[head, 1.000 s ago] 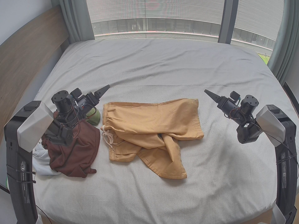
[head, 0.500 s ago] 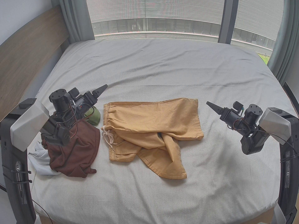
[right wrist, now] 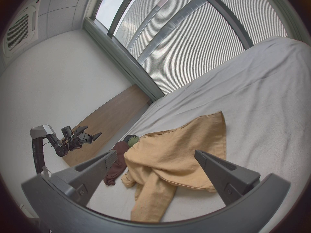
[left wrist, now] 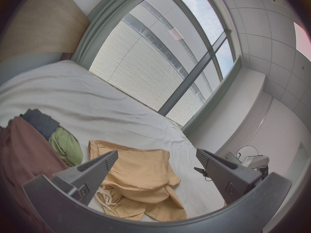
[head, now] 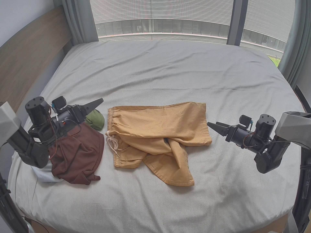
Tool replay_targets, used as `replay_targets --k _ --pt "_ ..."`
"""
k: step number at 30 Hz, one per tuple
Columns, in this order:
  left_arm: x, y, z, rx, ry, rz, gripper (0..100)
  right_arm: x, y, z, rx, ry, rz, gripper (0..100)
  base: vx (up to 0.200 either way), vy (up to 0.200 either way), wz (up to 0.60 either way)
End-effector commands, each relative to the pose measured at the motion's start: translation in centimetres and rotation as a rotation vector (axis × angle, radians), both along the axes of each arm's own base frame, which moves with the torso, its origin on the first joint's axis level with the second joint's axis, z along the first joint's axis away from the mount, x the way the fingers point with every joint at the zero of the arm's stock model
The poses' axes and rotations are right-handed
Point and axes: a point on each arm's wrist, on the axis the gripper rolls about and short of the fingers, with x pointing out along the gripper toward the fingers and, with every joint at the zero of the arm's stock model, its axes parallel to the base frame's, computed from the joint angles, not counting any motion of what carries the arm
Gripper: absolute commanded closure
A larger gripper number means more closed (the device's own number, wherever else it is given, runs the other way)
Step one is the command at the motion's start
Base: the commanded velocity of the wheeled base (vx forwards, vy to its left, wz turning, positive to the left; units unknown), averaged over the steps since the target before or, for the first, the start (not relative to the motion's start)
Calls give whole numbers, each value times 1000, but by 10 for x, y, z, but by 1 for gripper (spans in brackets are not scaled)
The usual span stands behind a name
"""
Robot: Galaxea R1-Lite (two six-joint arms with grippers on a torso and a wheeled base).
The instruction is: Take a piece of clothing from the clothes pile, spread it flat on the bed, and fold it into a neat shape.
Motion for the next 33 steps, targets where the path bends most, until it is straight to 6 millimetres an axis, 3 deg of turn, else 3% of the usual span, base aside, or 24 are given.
replay_targets --k 1,6,12,21,25,33 --pt "-36 28 43 24 -124 48 0 -23 15 24 -5 -35 52 0 0 0 0" --pt "-47 46 53 36 -148 46 0 -26 20 20 -17 -29 69 0 0 0 0" --pt "-56 55 52 43 -138 37 0 -26 21 19 -18 -23 71 0 0 0 0" --pt "-73 55 53 51 -132 -27 0 -26 23 15 -18 -11 74 0 0 0 0" --pt "-75 51 45 50 -106 -45 0 -24 29 0 -29 21 87 0 0 0 0" --pt "-82 39 29 54 -52 -85 0 -25 29 -2 -43 18 89 0 0 0 0"
